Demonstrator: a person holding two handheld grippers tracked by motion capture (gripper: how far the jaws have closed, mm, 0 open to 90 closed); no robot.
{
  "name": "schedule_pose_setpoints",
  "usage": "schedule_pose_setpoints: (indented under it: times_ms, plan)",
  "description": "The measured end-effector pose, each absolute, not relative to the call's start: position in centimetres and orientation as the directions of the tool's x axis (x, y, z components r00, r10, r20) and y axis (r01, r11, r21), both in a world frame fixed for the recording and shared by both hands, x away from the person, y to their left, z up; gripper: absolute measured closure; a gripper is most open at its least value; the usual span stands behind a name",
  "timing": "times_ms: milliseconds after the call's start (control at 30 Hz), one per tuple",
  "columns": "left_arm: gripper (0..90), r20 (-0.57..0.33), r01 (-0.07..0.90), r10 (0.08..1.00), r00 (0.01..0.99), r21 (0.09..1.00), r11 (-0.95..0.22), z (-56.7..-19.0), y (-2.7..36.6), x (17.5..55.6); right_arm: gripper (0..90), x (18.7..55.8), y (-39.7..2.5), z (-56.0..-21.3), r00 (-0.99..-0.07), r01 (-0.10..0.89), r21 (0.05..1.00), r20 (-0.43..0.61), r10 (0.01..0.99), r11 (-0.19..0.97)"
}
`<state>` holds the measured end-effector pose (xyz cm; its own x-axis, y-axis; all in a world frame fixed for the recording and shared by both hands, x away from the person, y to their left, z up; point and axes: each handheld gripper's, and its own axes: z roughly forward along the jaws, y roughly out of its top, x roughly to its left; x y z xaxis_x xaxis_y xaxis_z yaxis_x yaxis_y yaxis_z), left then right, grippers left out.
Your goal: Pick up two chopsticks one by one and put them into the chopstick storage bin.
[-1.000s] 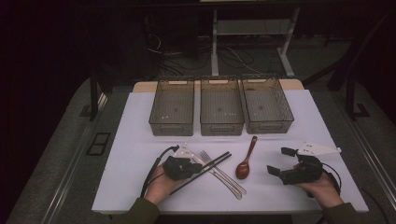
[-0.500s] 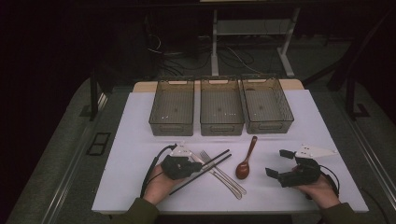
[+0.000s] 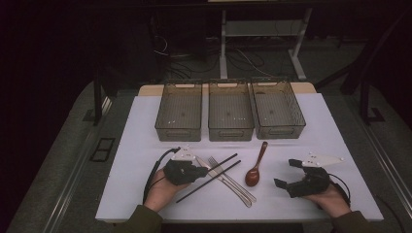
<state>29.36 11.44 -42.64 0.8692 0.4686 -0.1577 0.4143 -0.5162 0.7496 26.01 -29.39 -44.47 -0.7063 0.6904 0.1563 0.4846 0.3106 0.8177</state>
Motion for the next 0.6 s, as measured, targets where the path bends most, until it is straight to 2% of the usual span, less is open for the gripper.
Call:
schedule_pose_setpoints:
  times_ms: [600]
  plan:
    - [84.8, -0.160, 0.412, 0.467, 0.869, 0.757, -0.508, -41.3, 12.5, 29.5, 2.9, 26.0, -29.3, -44.6, -0.712, 0.491, 0.807, 0.156, 0.684, 0.327]
